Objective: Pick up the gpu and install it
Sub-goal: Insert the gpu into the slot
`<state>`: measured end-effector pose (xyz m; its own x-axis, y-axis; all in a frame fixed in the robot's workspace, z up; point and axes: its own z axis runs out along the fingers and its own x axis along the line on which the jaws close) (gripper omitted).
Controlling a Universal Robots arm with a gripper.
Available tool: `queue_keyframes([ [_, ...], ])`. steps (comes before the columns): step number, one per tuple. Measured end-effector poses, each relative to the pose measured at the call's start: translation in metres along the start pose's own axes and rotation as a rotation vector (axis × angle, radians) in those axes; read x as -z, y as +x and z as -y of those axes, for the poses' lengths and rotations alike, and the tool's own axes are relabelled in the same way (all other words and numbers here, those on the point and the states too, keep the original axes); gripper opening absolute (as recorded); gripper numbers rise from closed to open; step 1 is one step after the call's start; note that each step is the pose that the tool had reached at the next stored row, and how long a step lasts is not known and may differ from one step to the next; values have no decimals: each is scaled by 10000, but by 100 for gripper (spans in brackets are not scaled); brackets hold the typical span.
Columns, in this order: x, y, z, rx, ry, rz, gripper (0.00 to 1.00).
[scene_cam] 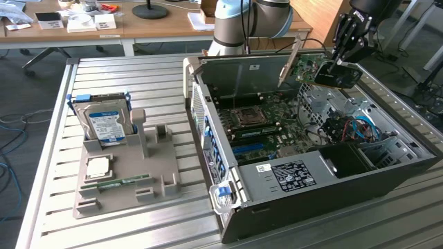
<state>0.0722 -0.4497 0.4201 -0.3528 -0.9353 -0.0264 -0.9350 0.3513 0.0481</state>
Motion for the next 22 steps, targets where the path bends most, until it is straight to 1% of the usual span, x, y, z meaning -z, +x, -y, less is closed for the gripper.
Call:
queue_keyframes([
  [14, 0, 0, 0, 230, -6, -11, 27],
  [22, 0, 0, 0, 237, -6, -11, 27],
])
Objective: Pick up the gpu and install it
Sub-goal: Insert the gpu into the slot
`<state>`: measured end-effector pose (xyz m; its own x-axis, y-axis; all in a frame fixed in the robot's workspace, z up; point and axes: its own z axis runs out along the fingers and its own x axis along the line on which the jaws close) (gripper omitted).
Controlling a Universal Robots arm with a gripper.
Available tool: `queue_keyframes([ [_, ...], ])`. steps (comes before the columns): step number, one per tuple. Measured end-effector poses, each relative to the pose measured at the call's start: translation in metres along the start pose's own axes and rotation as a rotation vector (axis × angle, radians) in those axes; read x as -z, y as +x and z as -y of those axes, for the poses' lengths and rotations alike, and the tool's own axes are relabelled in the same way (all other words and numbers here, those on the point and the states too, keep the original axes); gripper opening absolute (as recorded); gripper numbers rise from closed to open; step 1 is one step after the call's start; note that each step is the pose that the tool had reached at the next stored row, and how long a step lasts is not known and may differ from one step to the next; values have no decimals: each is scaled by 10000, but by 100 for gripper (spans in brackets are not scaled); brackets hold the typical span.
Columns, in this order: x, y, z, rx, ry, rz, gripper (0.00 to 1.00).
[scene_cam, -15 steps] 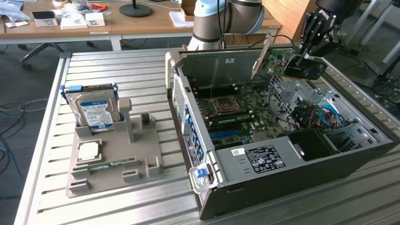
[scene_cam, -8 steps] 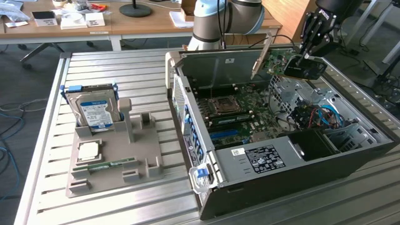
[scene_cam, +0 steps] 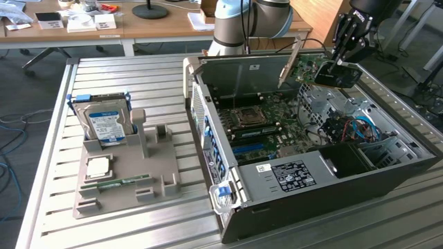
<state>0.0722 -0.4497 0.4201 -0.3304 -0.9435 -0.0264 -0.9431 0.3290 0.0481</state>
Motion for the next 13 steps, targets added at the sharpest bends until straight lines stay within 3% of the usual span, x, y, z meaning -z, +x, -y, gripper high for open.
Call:
queue_keyframes([
  [8, -1, 0, 0, 91, -3, -4, 27],
  [13, -1, 0, 0, 607, -16, -29, 27],
])
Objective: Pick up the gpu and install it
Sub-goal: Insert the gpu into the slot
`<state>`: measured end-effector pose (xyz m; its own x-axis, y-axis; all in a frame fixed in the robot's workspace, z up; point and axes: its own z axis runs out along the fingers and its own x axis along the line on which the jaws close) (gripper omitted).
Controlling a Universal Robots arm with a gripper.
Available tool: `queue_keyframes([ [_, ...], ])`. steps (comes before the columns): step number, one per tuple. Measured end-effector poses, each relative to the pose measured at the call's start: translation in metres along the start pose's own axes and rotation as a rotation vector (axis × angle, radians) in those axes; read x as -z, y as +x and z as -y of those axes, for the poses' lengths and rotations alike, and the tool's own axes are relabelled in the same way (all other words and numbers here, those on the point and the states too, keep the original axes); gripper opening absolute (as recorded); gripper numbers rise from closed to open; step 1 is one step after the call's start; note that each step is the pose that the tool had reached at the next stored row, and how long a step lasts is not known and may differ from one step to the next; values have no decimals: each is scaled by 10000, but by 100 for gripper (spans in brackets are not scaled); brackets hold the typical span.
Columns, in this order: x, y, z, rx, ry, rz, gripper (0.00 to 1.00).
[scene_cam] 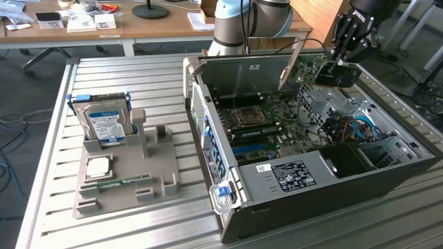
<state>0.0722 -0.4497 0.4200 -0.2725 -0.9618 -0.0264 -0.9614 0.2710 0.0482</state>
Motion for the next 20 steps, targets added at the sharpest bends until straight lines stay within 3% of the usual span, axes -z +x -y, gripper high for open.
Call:
queue_keyframes([
  [9, -2, 0, 0, 998, -26, -49, 27],
  [13, -3, 0, 0, 1097, -28, -53, 27],
  [15, -8, 1, -4, 1117, 45, -33, 27],
  [18, -15, 5, -15, 1164, 235, 14, 27],
  [20, -19, 9, -31, 1187, 300, 28, 27],
])
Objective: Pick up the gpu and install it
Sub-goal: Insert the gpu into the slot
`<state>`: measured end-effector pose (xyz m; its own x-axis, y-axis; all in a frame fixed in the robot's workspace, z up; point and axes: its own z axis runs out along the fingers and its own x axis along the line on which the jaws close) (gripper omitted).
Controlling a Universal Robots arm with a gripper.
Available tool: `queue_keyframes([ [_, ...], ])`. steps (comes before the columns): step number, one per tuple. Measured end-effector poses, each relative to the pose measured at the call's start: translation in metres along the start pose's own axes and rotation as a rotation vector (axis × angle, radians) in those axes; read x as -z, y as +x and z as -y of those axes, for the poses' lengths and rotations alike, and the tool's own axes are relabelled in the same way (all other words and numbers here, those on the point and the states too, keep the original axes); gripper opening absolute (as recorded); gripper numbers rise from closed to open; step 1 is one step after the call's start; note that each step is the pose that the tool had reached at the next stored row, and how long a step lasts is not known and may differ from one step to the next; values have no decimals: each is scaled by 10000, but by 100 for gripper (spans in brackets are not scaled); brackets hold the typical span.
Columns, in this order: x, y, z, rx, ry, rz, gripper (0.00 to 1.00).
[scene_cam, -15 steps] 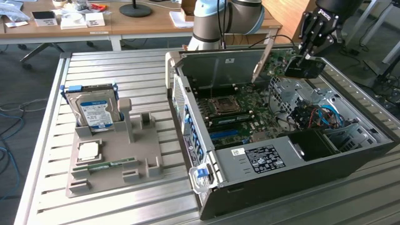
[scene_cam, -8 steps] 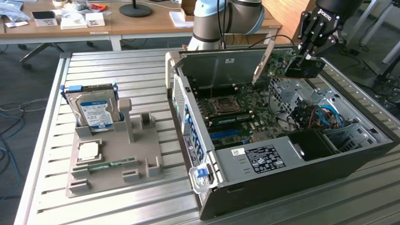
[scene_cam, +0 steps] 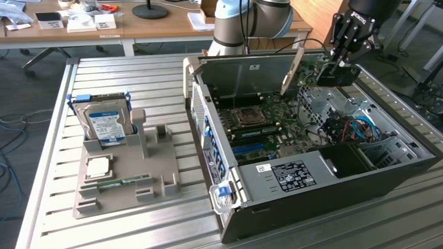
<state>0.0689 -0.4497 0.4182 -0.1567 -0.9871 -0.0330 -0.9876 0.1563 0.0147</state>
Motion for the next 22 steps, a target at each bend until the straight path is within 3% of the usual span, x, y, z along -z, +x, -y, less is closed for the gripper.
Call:
queue_keyframes([
  [22, -15, 5, -38, 3, 12, 2, 27],
])
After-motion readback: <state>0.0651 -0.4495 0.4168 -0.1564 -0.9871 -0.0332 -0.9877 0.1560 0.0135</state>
